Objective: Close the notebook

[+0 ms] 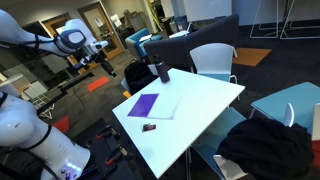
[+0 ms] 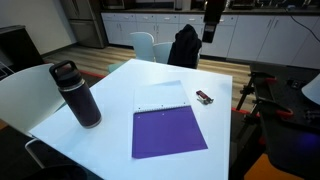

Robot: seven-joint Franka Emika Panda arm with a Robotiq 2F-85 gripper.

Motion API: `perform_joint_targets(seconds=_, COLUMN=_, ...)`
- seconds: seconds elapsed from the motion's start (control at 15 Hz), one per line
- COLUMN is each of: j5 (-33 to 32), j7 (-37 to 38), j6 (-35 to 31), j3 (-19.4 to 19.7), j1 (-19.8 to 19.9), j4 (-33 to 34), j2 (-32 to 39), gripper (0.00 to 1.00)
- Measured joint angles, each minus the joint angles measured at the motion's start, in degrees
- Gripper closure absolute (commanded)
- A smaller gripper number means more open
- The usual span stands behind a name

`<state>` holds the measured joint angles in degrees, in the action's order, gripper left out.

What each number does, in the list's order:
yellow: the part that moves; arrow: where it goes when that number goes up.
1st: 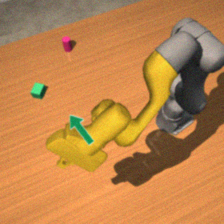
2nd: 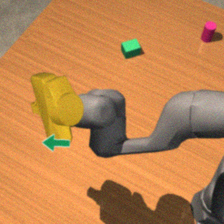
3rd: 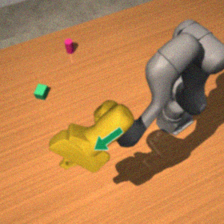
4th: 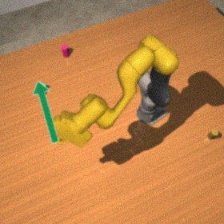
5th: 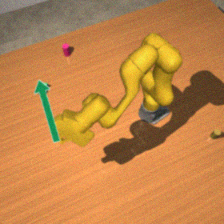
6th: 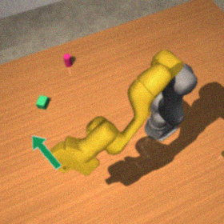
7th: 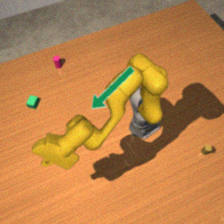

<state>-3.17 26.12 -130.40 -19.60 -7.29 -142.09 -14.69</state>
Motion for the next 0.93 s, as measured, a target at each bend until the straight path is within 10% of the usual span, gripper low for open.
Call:
perform_joint_targets(seconds=0.47, j5=-20.24, j7=16.39, j6=-6.49, j3=-1.33, j1=-2.59, j4=9.83, j2=19.86, gripper=0.0)
perform_joint_targets(seconds=0.93, j5=-20.51, j7=16.8, j6=-6.5, j3=2.04, j1=-5.79, j4=10.87, j2=21.47, gripper=0.0)
